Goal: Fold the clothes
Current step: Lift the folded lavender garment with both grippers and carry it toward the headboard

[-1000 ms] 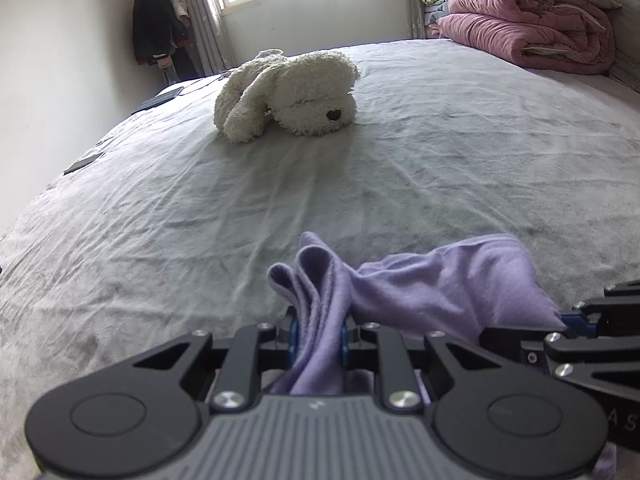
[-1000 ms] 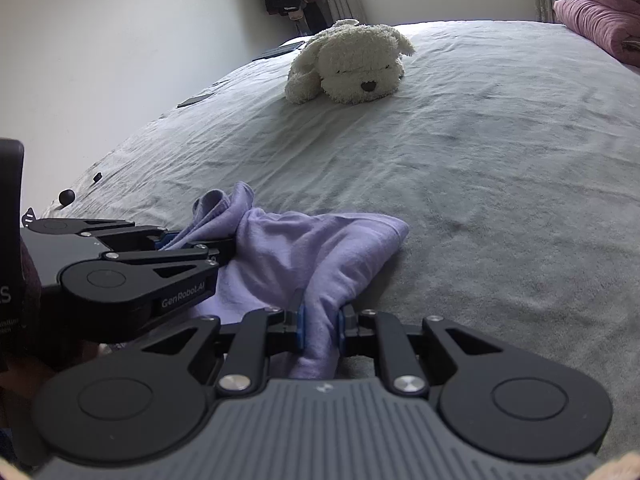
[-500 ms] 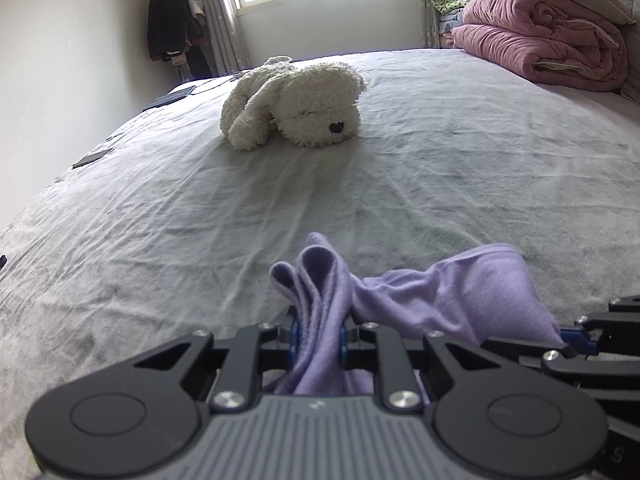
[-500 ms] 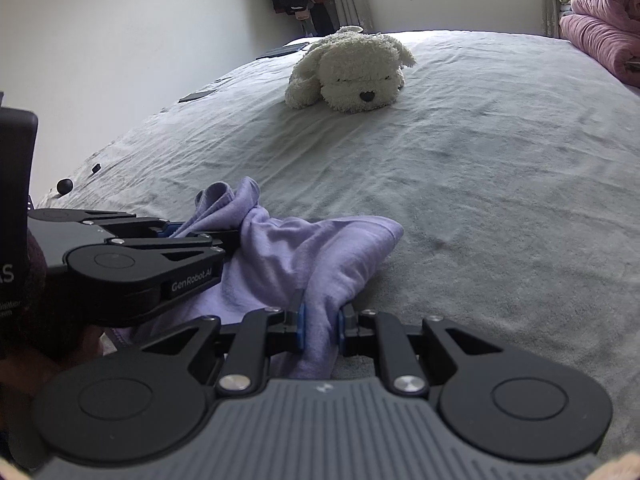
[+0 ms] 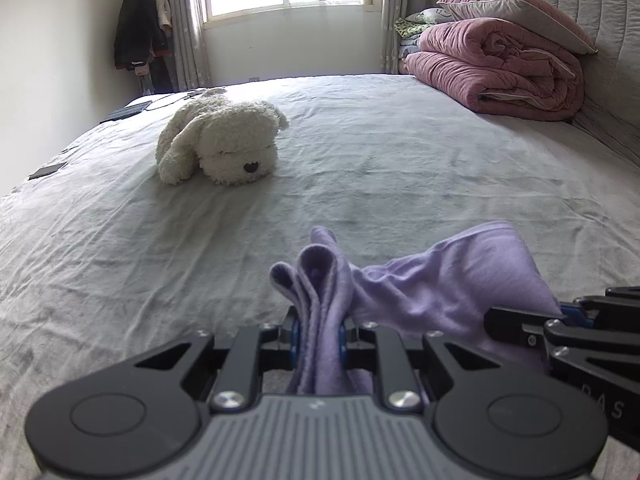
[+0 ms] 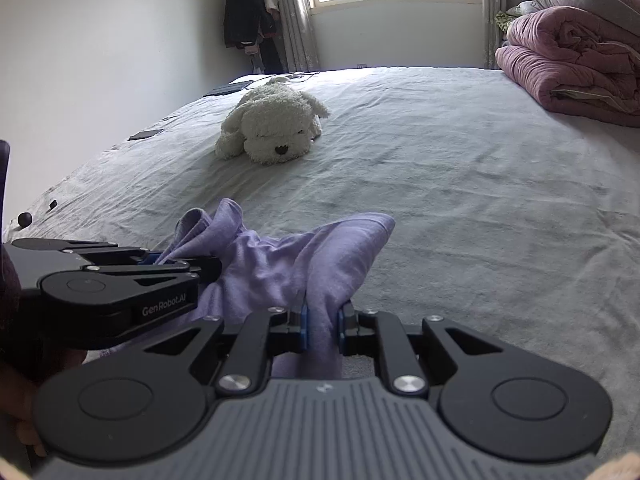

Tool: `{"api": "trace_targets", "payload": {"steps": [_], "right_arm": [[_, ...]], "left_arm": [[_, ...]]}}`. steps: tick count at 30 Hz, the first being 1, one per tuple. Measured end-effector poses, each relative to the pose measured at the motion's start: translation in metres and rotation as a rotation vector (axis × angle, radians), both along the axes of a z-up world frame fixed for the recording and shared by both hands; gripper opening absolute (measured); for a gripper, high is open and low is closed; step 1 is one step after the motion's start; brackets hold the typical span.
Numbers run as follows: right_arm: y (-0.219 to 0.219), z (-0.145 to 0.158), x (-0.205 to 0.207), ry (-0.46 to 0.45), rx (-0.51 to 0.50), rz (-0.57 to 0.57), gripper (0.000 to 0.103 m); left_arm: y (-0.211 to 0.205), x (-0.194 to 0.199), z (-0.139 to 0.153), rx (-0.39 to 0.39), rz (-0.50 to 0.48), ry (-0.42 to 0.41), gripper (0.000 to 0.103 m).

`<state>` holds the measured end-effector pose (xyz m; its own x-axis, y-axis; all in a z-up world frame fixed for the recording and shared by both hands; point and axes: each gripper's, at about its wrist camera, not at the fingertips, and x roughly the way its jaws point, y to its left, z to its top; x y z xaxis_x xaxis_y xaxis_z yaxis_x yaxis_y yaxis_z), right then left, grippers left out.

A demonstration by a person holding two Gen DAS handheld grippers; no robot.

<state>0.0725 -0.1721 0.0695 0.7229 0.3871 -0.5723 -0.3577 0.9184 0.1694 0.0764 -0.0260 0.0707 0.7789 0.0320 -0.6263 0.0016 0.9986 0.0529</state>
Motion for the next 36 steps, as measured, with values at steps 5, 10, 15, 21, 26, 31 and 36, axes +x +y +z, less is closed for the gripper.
{"api": "trace_targets", "payload": {"steps": [5, 10, 15, 21, 26, 31, 36], "right_arm": [[-0.025, 0.014, -0.005, -0.028, 0.009, -0.053, 0.015], [-0.044, 0.034, -0.011, -0.086, -0.012, -0.081, 0.015], [-0.068, 0.044, -0.014, -0.11, 0.0, -0.119, 0.015], [-0.094, 0.054, -0.018, -0.135, 0.019, -0.159, 0.015], [-0.115, 0.064, -0.025, -0.168, 0.021, -0.194, 0.015], [-0.136, 0.071, -0.03, -0.192, 0.038, -0.226, 0.015], [-0.151, 0.076, -0.034, -0.21, 0.039, -0.252, 0.015]], "left_arm": [[-0.022, 0.002, 0.004, -0.078, -0.008, -0.005, 0.017], [-0.046, -0.002, 0.014, -0.082, -0.044, -0.055, 0.017], [-0.06, 0.001, 0.027, -0.127, -0.068, -0.074, 0.017], [-0.084, -0.002, 0.04, -0.138, -0.108, -0.105, 0.018], [-0.113, -0.012, 0.051, -0.094, -0.131, -0.147, 0.018], [-0.144, -0.02, 0.059, -0.038, -0.15, -0.17, 0.018], [-0.166, -0.022, 0.064, -0.015, -0.151, -0.174, 0.018]]}}
